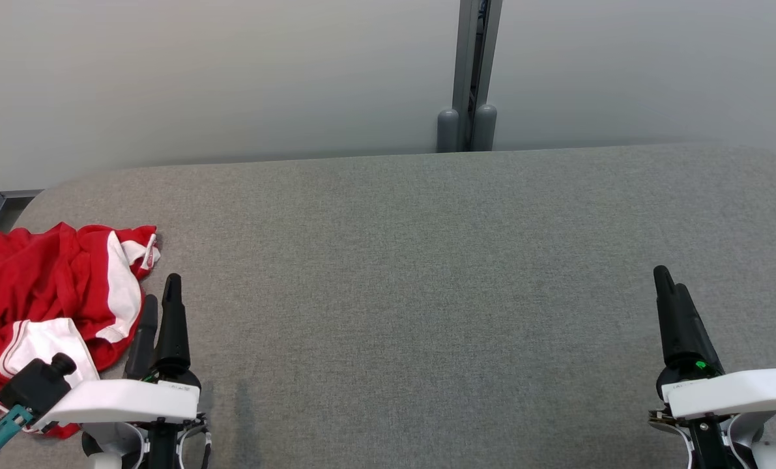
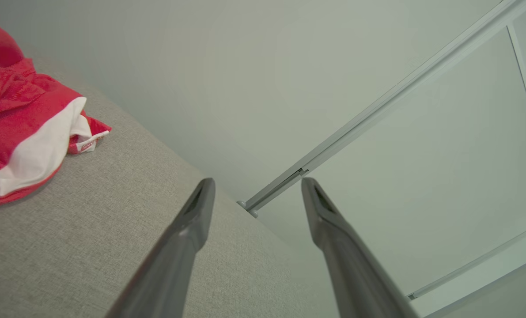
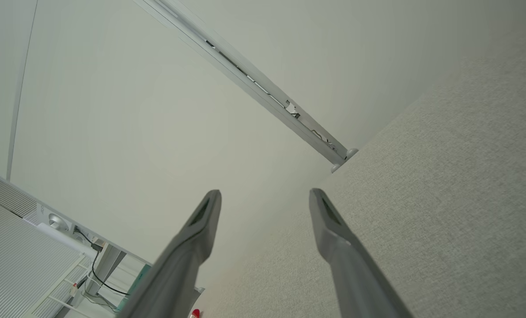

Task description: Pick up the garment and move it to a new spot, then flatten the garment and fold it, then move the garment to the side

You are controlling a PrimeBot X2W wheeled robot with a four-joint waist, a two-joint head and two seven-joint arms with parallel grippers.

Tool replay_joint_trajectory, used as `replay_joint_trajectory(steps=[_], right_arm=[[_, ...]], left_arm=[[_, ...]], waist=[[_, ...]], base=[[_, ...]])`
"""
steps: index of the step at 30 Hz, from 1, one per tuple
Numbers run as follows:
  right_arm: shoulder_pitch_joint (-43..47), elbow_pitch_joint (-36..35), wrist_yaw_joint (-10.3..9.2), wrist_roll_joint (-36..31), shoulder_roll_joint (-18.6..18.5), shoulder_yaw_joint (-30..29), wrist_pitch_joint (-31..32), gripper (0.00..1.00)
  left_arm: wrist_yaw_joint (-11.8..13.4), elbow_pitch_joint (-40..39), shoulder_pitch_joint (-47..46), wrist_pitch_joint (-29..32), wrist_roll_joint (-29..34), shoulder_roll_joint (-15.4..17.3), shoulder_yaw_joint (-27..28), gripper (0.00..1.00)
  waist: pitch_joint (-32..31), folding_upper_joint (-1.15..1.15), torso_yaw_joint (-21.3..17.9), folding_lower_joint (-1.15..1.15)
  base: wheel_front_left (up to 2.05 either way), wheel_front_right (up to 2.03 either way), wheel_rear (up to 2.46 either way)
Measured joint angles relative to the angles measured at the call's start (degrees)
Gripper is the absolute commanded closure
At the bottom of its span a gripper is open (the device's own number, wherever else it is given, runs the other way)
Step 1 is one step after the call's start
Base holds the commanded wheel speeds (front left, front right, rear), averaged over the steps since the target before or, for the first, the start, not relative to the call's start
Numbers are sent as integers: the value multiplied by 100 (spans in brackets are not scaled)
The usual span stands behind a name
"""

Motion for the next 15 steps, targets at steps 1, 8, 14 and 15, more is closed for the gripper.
replay_joint_trajectory(steps=[1,8,14,15], right_arm=[[0,-5,0,-135,-7,12,-25,0],[-1,-16,0,-1090,-77,121,-145,0],[-6,0,0,-1760,-86,169,-231,0],[-9,5,0,-1866,-85,168,-243,0]], left_arm=[[42,-2,-1,-24,146,0,-19,0],[252,13,-7,-132,951,8,-138,0],[342,31,-12,-227,1478,13,-232,0],[367,34,-13,-241,1582,14,-252,0]], waist=[[2,0,0,0],[10,0,2,0],[10,0,8,0],[10,0,10,0]], base=[[0,0,0],[0,0,0],[0,0,0],[0,0,0]])
